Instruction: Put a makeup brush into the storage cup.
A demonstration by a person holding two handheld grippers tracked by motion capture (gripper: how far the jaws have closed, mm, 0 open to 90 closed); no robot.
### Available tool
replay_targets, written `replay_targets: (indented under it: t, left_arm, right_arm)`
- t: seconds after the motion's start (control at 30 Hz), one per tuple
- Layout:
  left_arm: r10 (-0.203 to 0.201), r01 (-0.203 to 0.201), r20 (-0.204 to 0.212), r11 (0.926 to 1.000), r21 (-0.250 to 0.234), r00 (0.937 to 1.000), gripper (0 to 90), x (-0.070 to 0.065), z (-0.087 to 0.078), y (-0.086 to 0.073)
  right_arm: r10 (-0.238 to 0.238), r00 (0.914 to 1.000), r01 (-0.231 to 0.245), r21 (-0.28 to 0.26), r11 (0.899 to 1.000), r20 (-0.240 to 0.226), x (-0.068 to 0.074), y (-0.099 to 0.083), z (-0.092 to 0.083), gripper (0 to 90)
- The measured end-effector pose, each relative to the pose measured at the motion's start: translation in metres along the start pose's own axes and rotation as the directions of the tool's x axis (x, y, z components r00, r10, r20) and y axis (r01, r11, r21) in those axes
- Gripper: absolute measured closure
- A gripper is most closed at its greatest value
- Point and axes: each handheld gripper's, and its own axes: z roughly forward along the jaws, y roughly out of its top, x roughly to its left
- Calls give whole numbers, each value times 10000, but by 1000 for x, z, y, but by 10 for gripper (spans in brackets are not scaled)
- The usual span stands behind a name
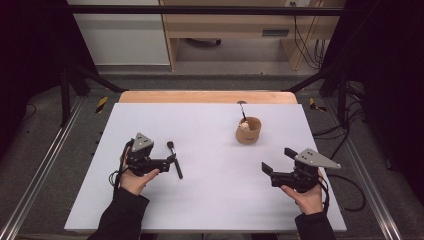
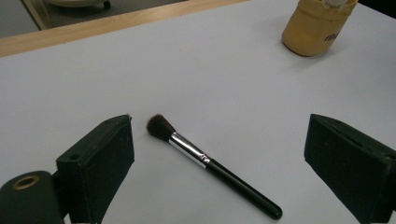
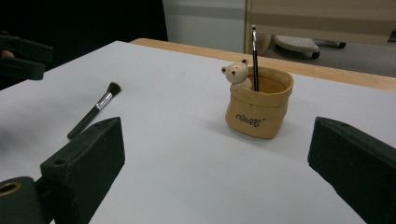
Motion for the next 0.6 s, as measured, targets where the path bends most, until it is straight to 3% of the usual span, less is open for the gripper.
replay_targets:
  t: [0.6]
  left_arm:
    - [85,-47,-313,9927,1205,9995,123,-3,40,-14]
  right_arm:
    - [-75,10000,74,87,9999,58,1,-1,2,45]
